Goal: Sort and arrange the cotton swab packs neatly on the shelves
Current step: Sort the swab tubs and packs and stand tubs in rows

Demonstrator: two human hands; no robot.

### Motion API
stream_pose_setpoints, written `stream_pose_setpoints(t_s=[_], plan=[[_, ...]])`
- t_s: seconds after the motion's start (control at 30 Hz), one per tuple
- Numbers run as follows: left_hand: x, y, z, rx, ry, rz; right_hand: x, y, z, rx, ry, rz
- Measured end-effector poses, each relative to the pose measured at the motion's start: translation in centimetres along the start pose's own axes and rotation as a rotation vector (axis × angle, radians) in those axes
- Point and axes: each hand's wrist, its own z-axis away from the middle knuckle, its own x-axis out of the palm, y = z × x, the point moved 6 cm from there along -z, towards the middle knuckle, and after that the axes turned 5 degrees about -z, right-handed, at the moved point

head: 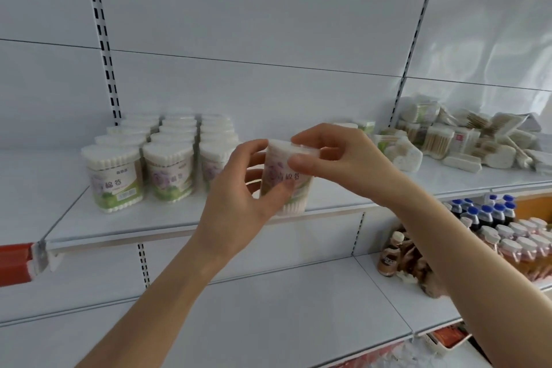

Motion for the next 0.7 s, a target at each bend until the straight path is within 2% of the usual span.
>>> stream_pose_setpoints(t_s=[0.1, 0.2, 0.33, 0.43, 0.53, 0.7], plan=[[2.5, -0.6, -1.2, 0.051, -0.008, -0.117, -2.1, 2.3, -1.0, 0.043, 0.022, -0.015], [4.4, -1.5, -2.4, 0.087, 0.002, -0.466, -4.5, 5.2, -3.7, 0.091, 0.025, -0.004], [6.7, -4.0, -3.6, -0.001, -0.2, -0.825, -5.4, 8.5, -9.3, 0.099, -0.029, 0.011], [6.7, -5.5, -4.3, -0.08, -0.23, -0.909, -3.7, 10.3, -14.2, 0.1, -0.098, 0.028], [6.3, -6.6, -4.3, -0.16, -0.22, -0.894, -1.4, 11.6, -18.6, 0.072, -0.152, 0.036], [5.7, -7.1, -4.0, -0.243, -0.125, -0.835, 2.9, 12.9, -22.5, 0.046, -0.245, 0.096]])
